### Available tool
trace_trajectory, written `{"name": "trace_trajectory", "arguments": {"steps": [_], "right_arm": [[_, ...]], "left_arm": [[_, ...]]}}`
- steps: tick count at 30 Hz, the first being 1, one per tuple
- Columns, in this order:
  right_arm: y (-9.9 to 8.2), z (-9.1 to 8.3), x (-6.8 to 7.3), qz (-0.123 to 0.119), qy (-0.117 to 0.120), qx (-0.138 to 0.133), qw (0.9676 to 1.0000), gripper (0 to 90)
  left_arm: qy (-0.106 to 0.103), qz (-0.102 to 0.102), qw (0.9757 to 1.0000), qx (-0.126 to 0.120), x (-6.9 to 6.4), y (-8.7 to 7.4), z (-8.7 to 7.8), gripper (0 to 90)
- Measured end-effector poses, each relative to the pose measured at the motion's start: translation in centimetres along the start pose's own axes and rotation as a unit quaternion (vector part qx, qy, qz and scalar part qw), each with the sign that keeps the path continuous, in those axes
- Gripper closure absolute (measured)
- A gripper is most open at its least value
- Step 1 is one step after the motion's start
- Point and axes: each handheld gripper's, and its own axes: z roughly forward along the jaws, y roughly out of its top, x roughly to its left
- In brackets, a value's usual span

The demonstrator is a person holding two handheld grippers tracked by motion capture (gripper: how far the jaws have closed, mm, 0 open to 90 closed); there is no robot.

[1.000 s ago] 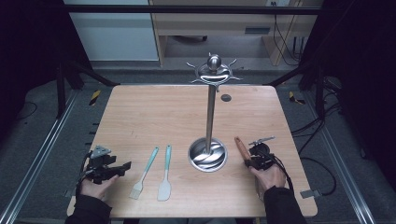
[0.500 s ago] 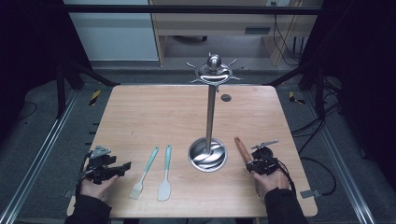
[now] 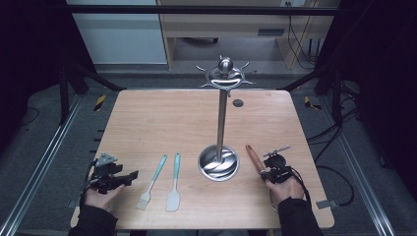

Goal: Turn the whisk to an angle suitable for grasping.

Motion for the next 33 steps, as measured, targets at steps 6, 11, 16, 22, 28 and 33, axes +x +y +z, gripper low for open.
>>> {"name": "trace_trajectory", "arguments": {"steps": [6, 11, 16, 22, 28, 33], "right_arm": [[0.2, -0.4, 0.2, -0.010, 0.004, -0.003, 0.9999, 81.3], [0.2, -1.2, 0.2, -0.011, 0.008, -0.025, 0.9996, 81.3], [0.1, -2.4, 0.0, -0.016, 0.015, -0.071, 0.9973, 81.3], [0.0, -3.8, -0.1, -0.025, 0.019, -0.134, 0.9905, 81.3], [0.0, -4.8, -0.1, -0.031, 0.029, -0.180, 0.9828, 81.3], [-0.1, -5.6, -0.2, -0.029, 0.044, -0.219, 0.9743, 81.3]], "left_arm": [[0.000, 0.000, 1.0000, 0.000, 0.1, 0.0, 0.0, 28.8], [0.000, 0.000, 1.0000, 0.000, 0.1, 0.0, 0.0, 28.8], [0.000, 0.000, 1.0000, 0.000, 0.0, 0.0, 0.0, 28.8], [-0.001, 0.000, 1.0000, -0.002, 0.0, 0.0, -0.1, 28.9], [-0.002, 0.000, 1.0000, -0.005, 0.0, 0.1, -0.1, 28.9], [-0.004, 0.000, 1.0000, -0.006, -0.1, 0.1, -0.2, 28.8]]}}
